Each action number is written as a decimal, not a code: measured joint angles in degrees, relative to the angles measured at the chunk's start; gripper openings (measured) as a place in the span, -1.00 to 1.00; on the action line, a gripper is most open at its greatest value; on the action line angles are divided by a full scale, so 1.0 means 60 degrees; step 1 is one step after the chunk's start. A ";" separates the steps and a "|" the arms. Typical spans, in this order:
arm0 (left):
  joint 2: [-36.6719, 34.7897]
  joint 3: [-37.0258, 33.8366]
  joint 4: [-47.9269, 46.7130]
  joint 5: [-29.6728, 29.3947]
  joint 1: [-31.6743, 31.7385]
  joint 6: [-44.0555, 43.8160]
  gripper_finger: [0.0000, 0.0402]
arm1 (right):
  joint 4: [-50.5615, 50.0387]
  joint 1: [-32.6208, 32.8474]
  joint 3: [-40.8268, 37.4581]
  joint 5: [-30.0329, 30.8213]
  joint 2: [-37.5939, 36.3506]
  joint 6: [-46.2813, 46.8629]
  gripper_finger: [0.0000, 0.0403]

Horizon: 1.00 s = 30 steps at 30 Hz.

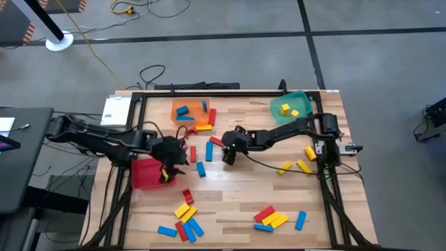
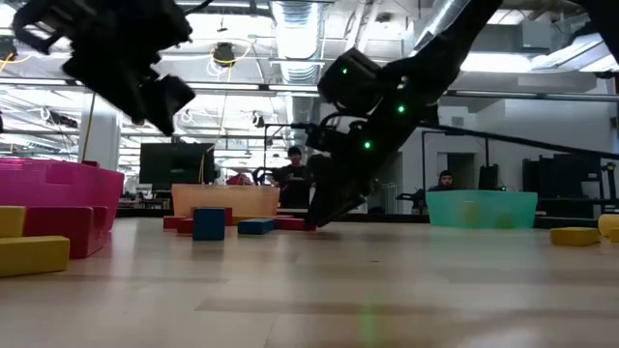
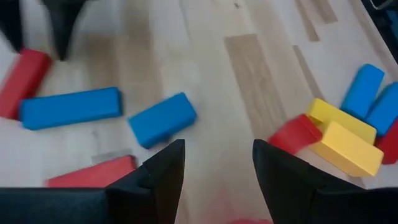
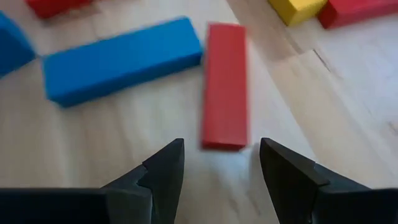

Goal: Sort blocks
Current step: Put the red block into the red bin

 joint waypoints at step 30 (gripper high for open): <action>-0.1029 -0.1024 0.0933 -0.2884 -0.0725 0.0656 -0.09 | -0.0199 -0.0139 0.0623 -0.0614 0.0037 -0.0106 -0.53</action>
